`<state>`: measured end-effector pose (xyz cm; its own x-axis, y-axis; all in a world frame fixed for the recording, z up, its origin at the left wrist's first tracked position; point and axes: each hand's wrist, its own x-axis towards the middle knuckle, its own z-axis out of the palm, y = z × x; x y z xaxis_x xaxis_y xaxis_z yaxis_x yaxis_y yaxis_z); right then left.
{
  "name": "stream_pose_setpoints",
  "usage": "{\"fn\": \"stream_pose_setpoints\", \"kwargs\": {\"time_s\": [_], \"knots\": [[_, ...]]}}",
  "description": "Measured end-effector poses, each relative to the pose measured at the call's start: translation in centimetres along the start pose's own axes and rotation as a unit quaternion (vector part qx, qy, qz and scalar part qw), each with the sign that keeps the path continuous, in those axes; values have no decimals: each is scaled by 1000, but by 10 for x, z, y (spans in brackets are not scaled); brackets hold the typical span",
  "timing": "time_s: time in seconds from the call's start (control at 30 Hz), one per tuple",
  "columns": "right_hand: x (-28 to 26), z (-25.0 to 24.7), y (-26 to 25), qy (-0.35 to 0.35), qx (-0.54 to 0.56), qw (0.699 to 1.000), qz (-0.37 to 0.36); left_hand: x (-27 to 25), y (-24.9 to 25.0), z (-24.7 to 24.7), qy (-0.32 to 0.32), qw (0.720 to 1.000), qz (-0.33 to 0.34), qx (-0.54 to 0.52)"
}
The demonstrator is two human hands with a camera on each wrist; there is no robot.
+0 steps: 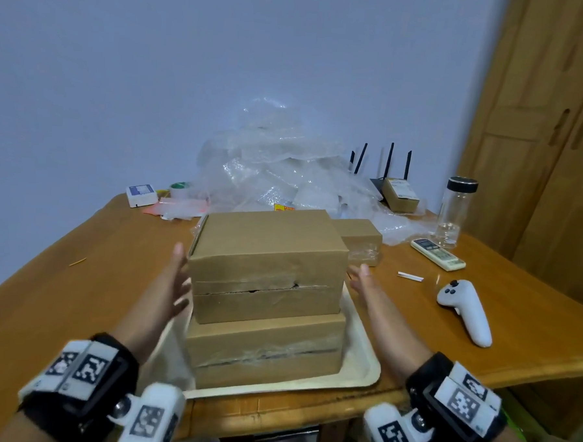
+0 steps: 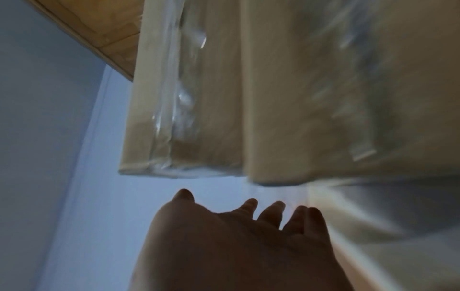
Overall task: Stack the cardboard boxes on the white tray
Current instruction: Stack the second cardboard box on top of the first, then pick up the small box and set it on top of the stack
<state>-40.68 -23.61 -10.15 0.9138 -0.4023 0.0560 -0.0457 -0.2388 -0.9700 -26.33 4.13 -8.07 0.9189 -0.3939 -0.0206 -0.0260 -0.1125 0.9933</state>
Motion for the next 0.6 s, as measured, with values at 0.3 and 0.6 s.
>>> {"fn": "stream_pose_setpoints", "kwargs": {"time_s": [0.3,0.6], "knots": [[81,-67,-45,75,-25,997,25,116,125,-51,39,995,-25,-89],[145,-86,-36,79,-100,992,23,181,244,26,-29,993,21,111]]}}
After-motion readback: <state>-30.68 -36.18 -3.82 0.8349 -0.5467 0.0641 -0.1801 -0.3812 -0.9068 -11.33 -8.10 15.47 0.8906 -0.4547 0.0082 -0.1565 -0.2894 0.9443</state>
